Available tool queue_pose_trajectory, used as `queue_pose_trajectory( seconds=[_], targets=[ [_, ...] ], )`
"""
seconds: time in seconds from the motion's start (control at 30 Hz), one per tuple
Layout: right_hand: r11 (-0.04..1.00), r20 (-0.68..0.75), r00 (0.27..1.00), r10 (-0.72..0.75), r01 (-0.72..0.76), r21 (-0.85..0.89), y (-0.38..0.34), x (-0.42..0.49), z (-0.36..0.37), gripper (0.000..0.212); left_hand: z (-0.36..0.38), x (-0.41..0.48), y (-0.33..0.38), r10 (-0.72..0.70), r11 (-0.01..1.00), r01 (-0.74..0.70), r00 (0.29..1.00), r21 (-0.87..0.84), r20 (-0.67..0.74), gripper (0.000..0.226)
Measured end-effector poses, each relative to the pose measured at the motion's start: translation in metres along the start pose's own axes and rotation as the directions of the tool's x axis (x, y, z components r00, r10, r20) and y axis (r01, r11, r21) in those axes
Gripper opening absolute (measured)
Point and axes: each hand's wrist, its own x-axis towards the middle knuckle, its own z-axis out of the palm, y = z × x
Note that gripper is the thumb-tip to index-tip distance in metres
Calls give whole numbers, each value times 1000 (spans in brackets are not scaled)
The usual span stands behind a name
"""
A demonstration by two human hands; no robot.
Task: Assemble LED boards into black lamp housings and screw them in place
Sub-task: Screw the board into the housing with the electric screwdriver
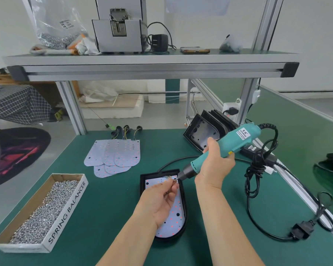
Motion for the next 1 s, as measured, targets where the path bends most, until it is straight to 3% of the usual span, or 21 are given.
queue_pose_trajectory(
  seconds=[0.23, 0.5, 0.53, 0.57, 0.63, 0.7, 0.77, 0.87, 1.0],
  targets=[
    [1000, -58, 998, -2, 0, -25, 3, 0, -3, 20, 0, 0, -4, 48, 998, -49, 998, 38, 28, 17],
    [999, -45, 998, -44, 44, -18, -6, 6, -6, 22, 10, -2, -21, 198, 908, -161, 979, 386, -57, 14],
    [998, -42, 997, -58, 57, -18, -7, 8, -6, 21, 9, -2, -23, 240, 837, -167, 968, 521, -76, 16],
    [997, -34, 997, -76, 76, -24, -8, 10, -7, 19, 9, -1, -24, 308, 703, -174, 948, 689, -76, 15],
    [992, -10, 993, -119, 119, -48, -9, 11, -7, 16, 7, -1, -23, 464, 271, -163, 885, 949, 20, 5],
    [985, 18, 988, -154, 155, -80, -8, 12, -7, 12, 5, 0, -19, 544, -97, -96, 828, 991, 134, 3],
    [976, 54, 981, -184, 189, -107, -5, 11, -7, 12, 5, 3, -17, 553, -305, -52, 804, 951, 221, 11],
    [952, 118, 963, -241, 258, -165, 0, 11, -7, 20, 3, 9, -16, 512, -395, -88, 805, 914, 299, 16],
    [931, 157, 952, -263, 293, -219, 12, 8, -8, 27, -5, 12, -17, 550, -356, -134, 770, 925, 324, 21]
  ],
)
